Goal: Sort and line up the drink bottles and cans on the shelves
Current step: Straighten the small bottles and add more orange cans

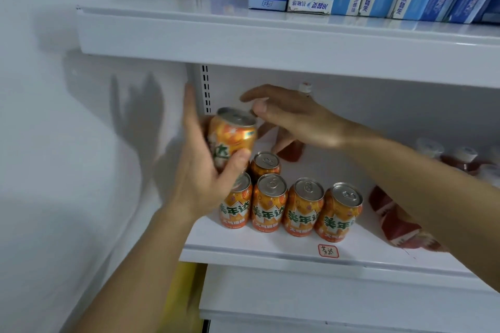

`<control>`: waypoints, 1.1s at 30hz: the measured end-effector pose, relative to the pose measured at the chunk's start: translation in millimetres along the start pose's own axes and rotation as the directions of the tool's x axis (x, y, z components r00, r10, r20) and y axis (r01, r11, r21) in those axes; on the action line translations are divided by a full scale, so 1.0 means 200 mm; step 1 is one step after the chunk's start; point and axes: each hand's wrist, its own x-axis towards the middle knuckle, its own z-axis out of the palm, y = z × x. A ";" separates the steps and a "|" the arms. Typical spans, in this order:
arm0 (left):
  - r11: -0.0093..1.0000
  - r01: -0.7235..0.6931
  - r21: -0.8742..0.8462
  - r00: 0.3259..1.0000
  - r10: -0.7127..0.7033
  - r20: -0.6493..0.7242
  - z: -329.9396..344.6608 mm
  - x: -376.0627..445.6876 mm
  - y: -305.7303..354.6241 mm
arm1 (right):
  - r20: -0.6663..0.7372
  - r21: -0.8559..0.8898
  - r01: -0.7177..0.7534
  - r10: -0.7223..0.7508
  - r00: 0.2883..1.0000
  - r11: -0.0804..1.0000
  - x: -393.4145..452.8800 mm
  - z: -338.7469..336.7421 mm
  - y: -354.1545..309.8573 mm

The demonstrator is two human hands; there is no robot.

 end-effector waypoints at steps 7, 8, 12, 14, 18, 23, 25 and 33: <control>0.997 -0.008 0.078 0.984 -0.006 0.176 0.16 0.27 0.09 | -0.117 -0.194 0.139 -0.164 0.979 0.971 -0.11 -0.16 0.02; 0.994 0.037 0.099 0.977 -0.057 0.204 0.16 0.28 0.07 | -0.138 -0.208 0.121 -0.151 0.979 0.971 -0.13 -0.19 0.04; 0.938 0.179 0.298 0.860 -0.296 0.415 0.12 0.30 -0.01 | -0.157 -0.346 0.071 -0.132 0.979 0.936 -0.17 -0.26 0.12; 0.877 0.185 0.443 0.803 -0.395 0.447 0.14 0.31 -0.04 | -0.158 -0.398 0.026 -0.097 0.983 0.917 -0.17 -0.29 0.16; 0.691 0.168 0.703 0.631 -0.623 0.462 0.19 0.27 -0.16 | -0.097 -0.456 -0.057 0.014 0.995 0.888 -0.16 -0.31 0.24; 0.725 0.683 0.087 0.711 -0.688 0.146 0.12 0.09 -0.30 | 0.004 -0.436 -0.108 0.122 0.993 0.894 -0.15 -0.30 0.35; 0.566 0.777 -0.275 0.617 -0.771 0.157 0.13 -0.01 -0.33 | 0.043 -0.429 -0.129 0.163 0.986 0.894 -0.14 -0.29 0.39; 0.371 0.805 -0.463 0.525 -0.809 0.264 0.21 -0.22 -0.39 | 0.253 -0.502 -0.069 0.223 0.941 0.862 -0.08 -0.24 0.47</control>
